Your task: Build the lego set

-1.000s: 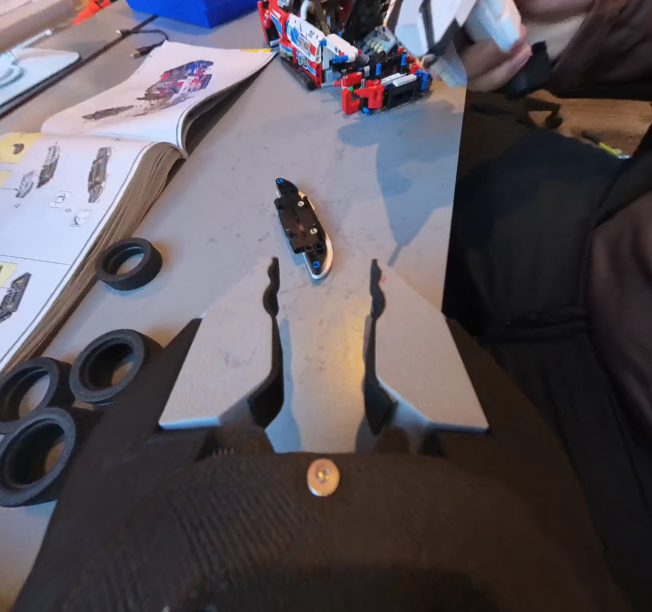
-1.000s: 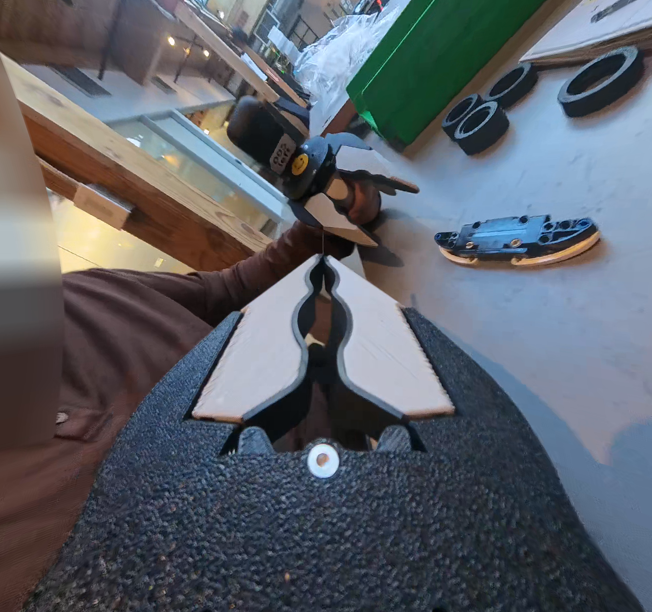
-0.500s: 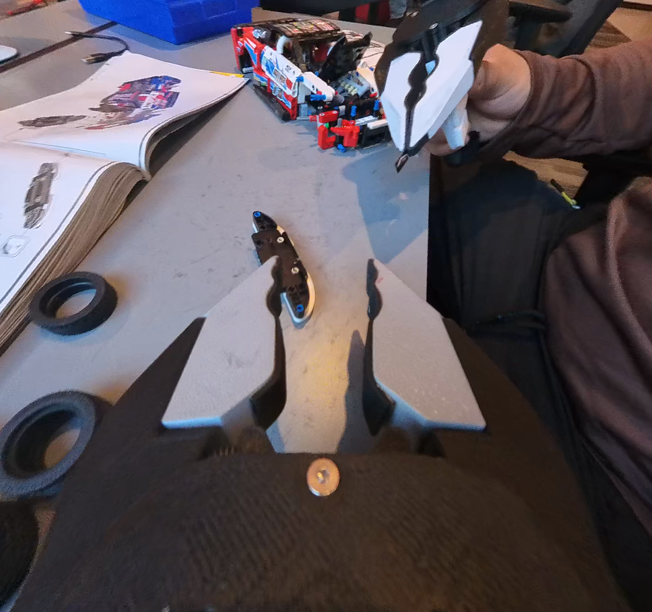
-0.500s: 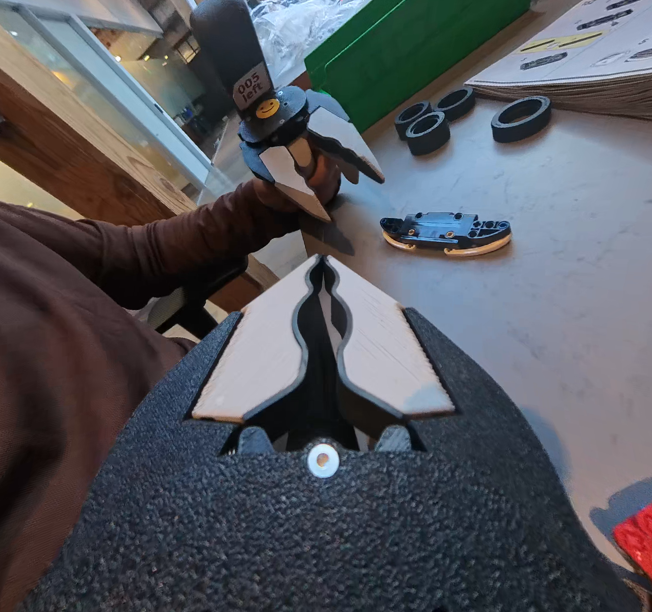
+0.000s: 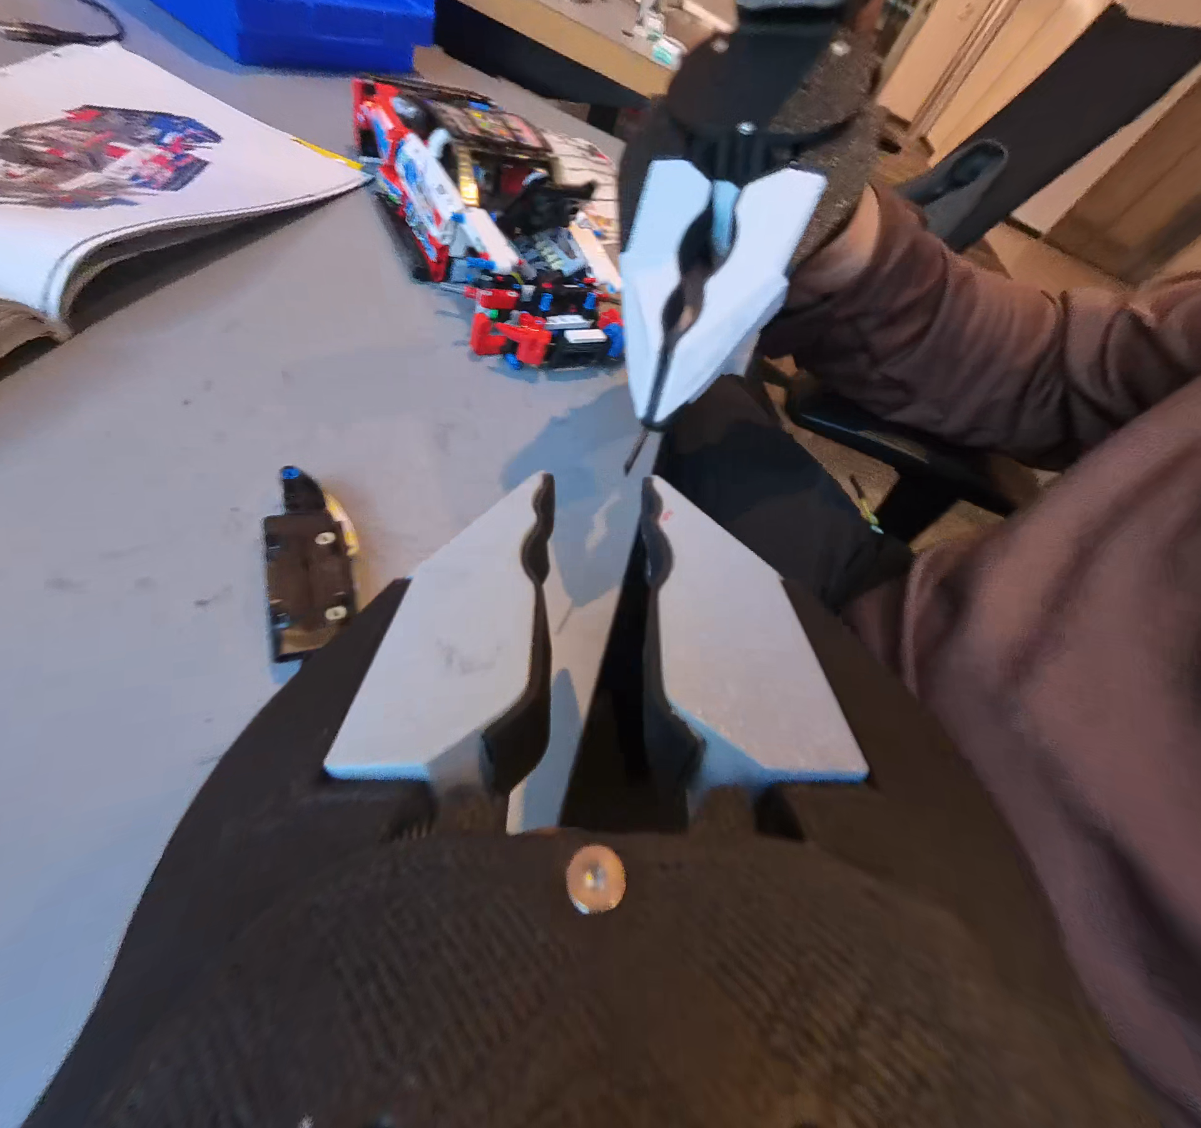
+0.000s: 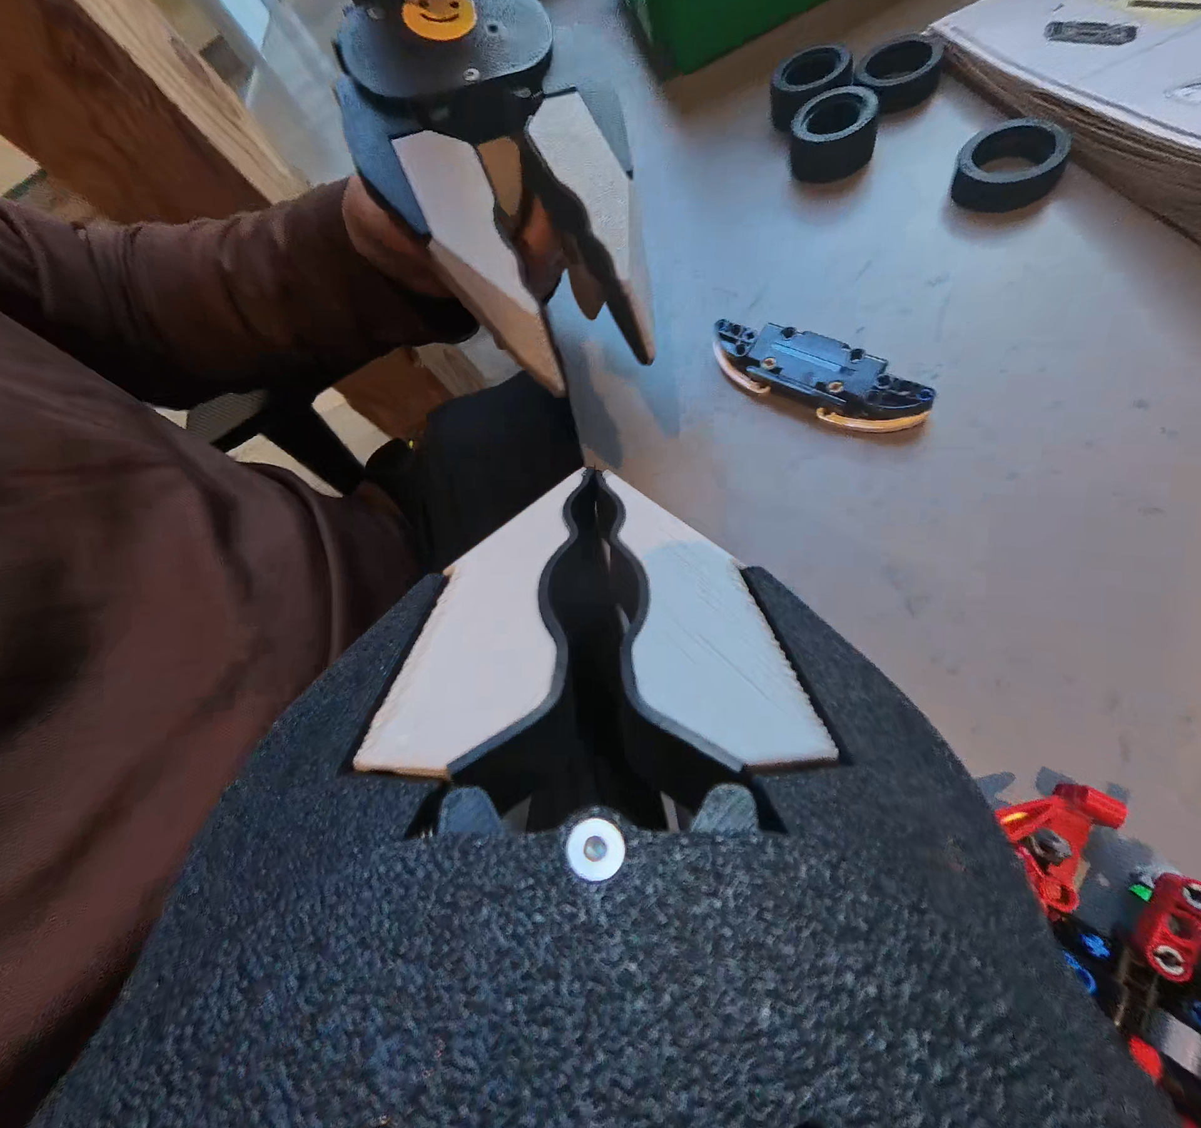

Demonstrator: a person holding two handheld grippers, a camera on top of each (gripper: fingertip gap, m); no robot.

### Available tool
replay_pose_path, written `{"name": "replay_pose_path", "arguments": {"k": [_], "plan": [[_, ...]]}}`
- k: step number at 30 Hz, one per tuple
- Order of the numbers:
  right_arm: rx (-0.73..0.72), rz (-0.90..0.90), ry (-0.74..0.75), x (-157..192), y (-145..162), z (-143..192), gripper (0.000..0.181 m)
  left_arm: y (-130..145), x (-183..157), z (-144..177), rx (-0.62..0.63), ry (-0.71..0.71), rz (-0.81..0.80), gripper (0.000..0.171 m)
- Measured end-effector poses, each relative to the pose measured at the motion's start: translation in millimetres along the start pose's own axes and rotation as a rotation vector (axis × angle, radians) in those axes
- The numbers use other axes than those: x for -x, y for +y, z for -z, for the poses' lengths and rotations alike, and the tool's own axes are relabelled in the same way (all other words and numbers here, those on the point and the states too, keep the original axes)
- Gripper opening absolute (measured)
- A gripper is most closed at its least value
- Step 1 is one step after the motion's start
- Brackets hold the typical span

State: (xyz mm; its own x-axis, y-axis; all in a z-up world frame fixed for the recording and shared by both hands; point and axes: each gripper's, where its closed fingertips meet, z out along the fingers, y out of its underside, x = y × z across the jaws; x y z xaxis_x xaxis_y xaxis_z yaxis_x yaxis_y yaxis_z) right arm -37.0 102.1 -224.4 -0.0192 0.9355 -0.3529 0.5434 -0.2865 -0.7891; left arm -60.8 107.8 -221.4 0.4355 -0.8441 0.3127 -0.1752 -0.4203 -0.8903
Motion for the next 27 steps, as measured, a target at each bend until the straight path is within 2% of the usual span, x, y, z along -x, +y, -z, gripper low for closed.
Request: {"name": "replay_pose_path", "arguments": {"k": [4,8,18,20,24,27], "plan": [[0.098,0.074,-0.023,13,-2,-5,0.0,1,-19,-1,0.071,-0.005,-0.036,0.021],[0.122,0.127,-0.03,23,-5,-7,0.0,8,-28,3,0.12,0.008,-0.045,0.012],[0.189,0.163,-0.012,23,8,-13,0.0,23,-28,-9,0.172,0.051,-0.036,0.01],[0.197,0.173,0.004,20,9,-14,0.0,24,-31,-10,0.171,0.072,-0.045,0.0],[0.147,0.173,0.055,10,1,-12,0.0,26,-21,-12,0.165,0.001,-0.053,0.0],[0.008,0.152,0.079,6,-22,2,0.0,20,-17,-10,0.07,-0.042,-0.033,0.0]]}}
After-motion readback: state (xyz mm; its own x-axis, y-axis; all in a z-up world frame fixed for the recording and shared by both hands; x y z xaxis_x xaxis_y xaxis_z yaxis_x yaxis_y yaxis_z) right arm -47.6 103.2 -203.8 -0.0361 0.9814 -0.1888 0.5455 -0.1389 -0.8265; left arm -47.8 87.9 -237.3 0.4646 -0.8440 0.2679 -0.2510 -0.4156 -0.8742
